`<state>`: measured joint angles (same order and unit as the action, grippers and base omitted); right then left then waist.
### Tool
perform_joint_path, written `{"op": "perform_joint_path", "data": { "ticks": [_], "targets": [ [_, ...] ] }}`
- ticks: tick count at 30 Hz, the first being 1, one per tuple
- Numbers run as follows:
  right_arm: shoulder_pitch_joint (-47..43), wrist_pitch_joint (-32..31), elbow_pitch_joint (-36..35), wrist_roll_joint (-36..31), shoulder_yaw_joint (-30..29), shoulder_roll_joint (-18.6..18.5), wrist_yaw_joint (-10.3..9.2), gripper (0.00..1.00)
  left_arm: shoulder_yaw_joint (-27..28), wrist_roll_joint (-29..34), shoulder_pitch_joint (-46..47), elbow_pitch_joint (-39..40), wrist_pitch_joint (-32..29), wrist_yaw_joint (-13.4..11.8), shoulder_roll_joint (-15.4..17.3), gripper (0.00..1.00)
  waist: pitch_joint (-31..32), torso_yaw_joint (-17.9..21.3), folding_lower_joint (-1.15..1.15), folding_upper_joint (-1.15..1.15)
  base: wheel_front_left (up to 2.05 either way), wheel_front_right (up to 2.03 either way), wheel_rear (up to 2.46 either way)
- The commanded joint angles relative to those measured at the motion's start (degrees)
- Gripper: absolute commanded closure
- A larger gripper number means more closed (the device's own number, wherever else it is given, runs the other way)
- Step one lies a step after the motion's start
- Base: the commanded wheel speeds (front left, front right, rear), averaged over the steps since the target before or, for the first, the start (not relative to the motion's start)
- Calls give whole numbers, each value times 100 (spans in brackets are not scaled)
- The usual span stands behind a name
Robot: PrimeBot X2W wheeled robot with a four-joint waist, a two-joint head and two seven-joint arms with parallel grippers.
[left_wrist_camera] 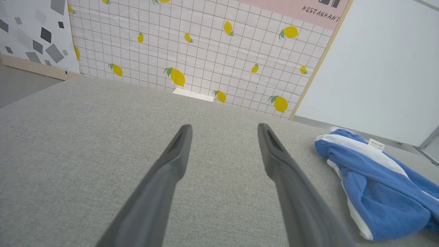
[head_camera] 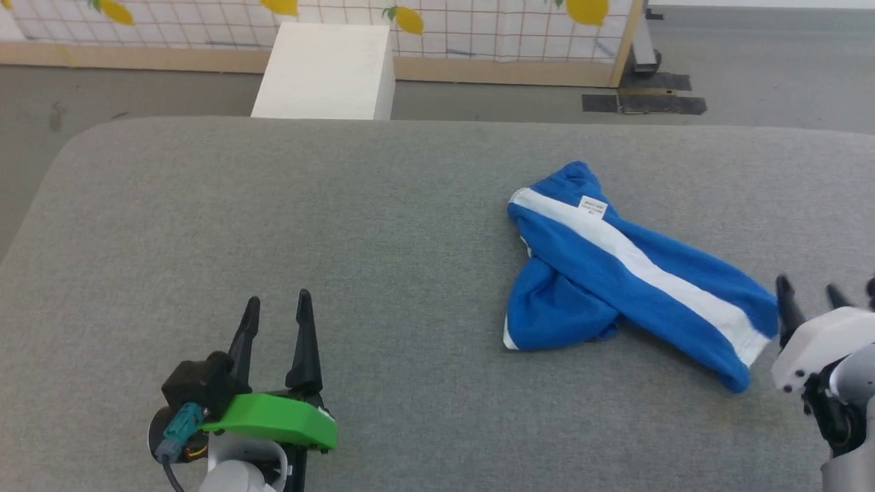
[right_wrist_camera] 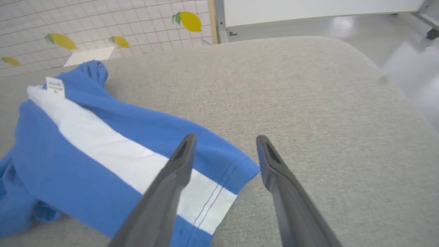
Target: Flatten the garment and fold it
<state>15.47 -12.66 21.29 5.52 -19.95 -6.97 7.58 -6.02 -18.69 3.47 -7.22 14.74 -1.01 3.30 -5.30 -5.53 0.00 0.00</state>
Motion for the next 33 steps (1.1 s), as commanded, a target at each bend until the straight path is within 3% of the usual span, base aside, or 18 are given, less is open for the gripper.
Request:
{"op": "perform_joint_path", "data": {
  "ticks": [1,6,13,17,22,30,31,32,33],
  "targets": [
    [-88,257,-234,115,-86,121,-9,0,9,41,-22,-32,26,37,-19,0,96,122,0,0,0,0,0],
    [-635,864,-1062,436,-196,394,-9,0,-63,-148,39,-108,-141,57,-25,0,180,490,0,0,0,0,0],
    [-1186,1044,-1197,1185,296,407,-9,0,-651,-657,934,-384,-1201,217,-38,0,47,1170,0,0,0,0,0],
    [-1028,1044,-1214,1248,560,408,-9,0,-1031,-760,1842,-889,-2236,108,-39,0,-199,1601,0,0,0,0,0],
    [-792,1085,-1059,1364,725,408,-9,0,-1447,-600,2748,-1866,-4108,-152,24,0,-531,2067,0,0,0,0,0],
    [-774,1366,-658,1557,906,409,-9,0,-1847,-217,3211,-2713,-5330,-317,347,0,-826,2353,0,0,0,0,0],
    [-765,1388,-624,1574,910,409,-9,0,-1844,-225,3215,-2746,-5336,-311,365,59,-838,2346,0,0,0,0,0],
    [-759,1421,-589,1587,893,409,-9,0,-1794,-289,3210,-2752,-5273,-294,358,99,-842,2309,0,0,0,0,0],
    [-759,1446,-568,1597,877,409,-9,0,-1759,-335,3208,-2746,-5203,-273,353,99,-831,2254,0,0,0,0,0]
  ]
}}
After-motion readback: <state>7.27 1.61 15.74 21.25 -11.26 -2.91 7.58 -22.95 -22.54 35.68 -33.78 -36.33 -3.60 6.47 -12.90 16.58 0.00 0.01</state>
